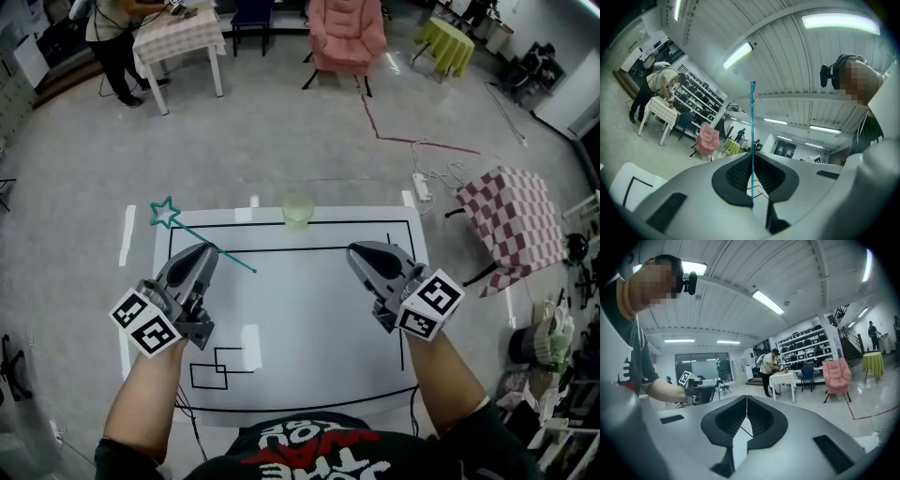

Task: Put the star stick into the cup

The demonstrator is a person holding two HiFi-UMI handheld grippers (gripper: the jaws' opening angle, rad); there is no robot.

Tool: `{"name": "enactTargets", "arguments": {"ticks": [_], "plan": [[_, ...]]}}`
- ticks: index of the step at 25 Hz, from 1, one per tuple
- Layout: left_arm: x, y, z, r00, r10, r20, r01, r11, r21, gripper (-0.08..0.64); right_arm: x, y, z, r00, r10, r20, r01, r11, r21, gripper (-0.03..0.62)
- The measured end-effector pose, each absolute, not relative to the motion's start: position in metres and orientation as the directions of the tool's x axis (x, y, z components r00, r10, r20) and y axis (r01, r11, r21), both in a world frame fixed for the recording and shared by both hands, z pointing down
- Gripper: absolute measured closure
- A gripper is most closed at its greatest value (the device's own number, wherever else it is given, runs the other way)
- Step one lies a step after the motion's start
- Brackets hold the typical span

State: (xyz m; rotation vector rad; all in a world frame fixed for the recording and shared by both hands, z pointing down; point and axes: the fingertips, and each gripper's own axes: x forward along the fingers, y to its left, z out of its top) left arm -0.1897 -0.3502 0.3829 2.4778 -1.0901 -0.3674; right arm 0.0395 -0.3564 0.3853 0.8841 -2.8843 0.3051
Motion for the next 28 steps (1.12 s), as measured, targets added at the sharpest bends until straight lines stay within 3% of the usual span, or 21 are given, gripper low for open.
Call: {"name": "enactTargets", "arguments": {"ticks": [20,28], "plan": [[-0.118,-0.498,0.429,0.731,-0.673,-0.111,-0.588,-0.705,0.397,0.541,0.032,-0.476,0.441,-0.834,-0.54,0.113,-0.55,0.828,-0.111,0.558],[-0.115,-0.509,0.449,0.762,-0.64,-0.102,-0.58,-0.744,0.333,0.541,0.012,-0.487,0.461,-0.838,-0.537,0.095,-0.545,0.832,-0.107,0.558]]}}
